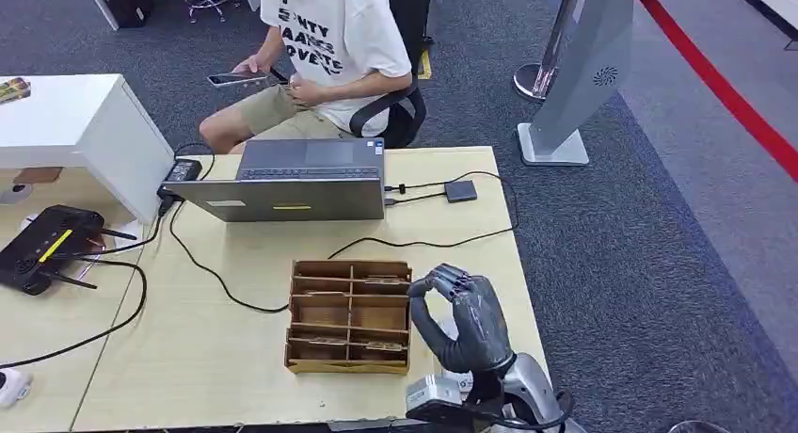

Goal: Pass the card to the sensor for recognition and then transmit it.

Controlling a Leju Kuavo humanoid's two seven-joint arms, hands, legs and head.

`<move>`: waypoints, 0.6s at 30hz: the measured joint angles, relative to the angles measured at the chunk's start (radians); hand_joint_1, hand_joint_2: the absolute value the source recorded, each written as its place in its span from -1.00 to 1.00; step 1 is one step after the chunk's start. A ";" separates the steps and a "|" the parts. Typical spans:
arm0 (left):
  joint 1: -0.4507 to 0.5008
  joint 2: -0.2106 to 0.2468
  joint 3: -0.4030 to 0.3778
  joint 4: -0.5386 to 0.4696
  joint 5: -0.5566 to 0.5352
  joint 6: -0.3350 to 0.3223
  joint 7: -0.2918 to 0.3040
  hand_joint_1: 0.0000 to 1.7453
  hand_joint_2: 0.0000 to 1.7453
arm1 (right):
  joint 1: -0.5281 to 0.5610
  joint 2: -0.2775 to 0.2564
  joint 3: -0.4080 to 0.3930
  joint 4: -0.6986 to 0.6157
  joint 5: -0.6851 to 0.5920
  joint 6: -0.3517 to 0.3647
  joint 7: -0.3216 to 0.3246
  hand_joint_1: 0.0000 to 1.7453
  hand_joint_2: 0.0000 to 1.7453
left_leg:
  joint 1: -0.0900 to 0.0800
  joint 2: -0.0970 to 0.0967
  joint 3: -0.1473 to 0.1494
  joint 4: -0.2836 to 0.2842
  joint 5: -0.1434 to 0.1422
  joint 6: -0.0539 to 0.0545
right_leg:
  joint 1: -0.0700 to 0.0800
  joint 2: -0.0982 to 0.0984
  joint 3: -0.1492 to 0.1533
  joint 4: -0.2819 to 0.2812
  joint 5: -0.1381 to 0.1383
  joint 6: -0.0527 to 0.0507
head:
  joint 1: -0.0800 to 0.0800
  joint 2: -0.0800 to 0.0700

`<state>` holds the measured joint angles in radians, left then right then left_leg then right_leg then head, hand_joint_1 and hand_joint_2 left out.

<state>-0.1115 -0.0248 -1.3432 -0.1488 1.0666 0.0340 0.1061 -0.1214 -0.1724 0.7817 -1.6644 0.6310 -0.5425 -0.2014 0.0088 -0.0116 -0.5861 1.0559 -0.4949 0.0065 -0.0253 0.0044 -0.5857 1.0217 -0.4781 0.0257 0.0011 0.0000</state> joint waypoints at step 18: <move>0.000 0.000 0.000 0.000 -0.002 -0.003 0.000 -1.00 -1.00 | -0.036 -0.008 0.029 0.074 0.226 -0.011 0.130 -0.78 1.00 | 0.000 0.000 0.000 0.000 0.000 0.000 | 0.000 0.000 0.000 0.000 0.000 0.000 | 0.000 0.000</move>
<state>-0.1118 -0.0248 -1.3432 -0.1488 1.0651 0.0305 0.1061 -0.1577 -0.1808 0.8103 -1.5907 0.8572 -0.5531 -0.0713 0.0088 -0.0116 -0.5862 1.0559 -0.4949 0.0065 -0.0252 0.0044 -0.5856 1.0217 -0.4781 0.0257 0.0011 0.0000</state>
